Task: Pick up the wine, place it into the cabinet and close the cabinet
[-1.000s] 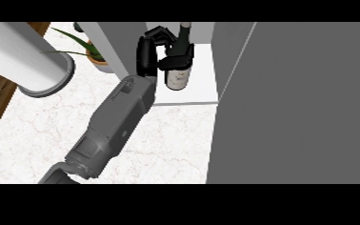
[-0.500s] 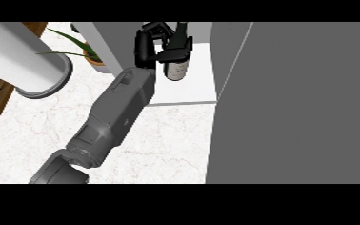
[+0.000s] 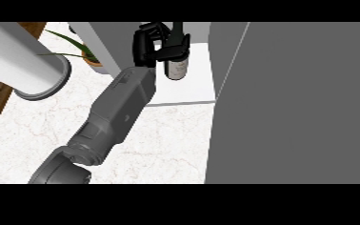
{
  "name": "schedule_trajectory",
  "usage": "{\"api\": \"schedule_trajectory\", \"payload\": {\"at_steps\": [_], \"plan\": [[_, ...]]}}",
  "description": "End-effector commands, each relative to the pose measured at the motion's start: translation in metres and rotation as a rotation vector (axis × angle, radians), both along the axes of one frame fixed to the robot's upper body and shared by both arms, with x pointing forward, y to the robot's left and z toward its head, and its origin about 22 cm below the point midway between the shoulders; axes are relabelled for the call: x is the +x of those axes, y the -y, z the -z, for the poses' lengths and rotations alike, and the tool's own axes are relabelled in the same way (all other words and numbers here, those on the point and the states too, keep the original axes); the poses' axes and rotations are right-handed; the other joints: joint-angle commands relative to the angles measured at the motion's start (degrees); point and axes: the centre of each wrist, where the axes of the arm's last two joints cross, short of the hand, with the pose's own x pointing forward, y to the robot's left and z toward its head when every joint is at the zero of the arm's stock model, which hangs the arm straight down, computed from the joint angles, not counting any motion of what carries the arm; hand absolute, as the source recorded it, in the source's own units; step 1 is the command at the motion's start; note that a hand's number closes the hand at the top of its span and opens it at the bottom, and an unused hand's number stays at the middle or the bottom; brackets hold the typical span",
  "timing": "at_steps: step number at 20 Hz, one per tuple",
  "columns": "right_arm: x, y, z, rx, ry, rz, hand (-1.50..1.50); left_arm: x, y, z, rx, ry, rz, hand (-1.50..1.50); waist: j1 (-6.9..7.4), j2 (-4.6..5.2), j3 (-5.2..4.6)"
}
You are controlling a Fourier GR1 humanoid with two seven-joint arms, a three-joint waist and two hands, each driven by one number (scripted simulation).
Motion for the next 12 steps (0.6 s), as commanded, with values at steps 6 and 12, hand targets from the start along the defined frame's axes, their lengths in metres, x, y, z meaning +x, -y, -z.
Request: {"api": "schedule_trajectory", "payload": {"at_steps": [6, 12], "plan": [[-0.017, 0.001, -0.006, 0.014, 0.014, -0.063, -1.5, -0.007, -0.011, 0.023, -0.021, -0.011, -0.035, 1.5, -0.62, 0.58, -0.21], [-0.014, 0.008, -0.007, 0.01, 0.011, -0.052, -1.5, 0.001, -0.007, 0.005, 0.043, -0.029, -0.065, -1.5, -0.66, 0.55, -0.18]]}}
